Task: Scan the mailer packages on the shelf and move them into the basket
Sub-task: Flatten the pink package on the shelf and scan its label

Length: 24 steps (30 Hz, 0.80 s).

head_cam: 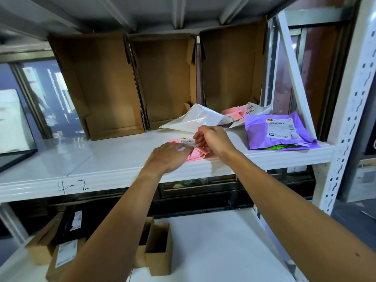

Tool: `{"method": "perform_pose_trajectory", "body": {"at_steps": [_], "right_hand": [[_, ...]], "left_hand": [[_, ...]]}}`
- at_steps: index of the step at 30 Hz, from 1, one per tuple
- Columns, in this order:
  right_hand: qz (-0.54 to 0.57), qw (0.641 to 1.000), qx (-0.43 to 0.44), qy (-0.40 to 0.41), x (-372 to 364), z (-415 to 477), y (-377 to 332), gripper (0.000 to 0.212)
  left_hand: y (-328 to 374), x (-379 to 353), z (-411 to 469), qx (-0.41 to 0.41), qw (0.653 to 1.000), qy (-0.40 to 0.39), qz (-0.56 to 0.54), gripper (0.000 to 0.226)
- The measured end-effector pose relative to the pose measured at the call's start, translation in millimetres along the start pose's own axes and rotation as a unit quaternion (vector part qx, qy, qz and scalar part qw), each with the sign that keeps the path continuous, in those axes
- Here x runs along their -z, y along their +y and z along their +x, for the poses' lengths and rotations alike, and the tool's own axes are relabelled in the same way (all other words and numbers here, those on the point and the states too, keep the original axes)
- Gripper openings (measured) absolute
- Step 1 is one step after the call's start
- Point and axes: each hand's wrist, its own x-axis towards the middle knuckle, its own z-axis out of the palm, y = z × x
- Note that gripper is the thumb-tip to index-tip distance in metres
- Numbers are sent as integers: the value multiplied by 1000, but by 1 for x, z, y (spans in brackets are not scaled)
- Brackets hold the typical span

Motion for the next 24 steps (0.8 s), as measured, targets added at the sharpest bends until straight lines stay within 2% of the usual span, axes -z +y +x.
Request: {"method": "perform_pose_trajectory", "body": {"at_steps": [9,14,20,22,24], "right_hand": [[-114,992,51,-5,-7,2,5,41],[-184,980,71,-32,-11,5,8,40],[-158,984,54,-54,-6,9,7,23],[-197,976,65,-61,-8,10,7,33],[-280,953,78,-83,-12,8,5,41]], "left_hand": [[-10,-5,12,4,997,-55,62,74],[-11,-5,19,-3,995,-75,64,71],[-10,-2,18,4,996,-79,46,73],[-11,0,18,12,997,-68,37,68],[-11,3,22,23,997,-62,26,64]]}}
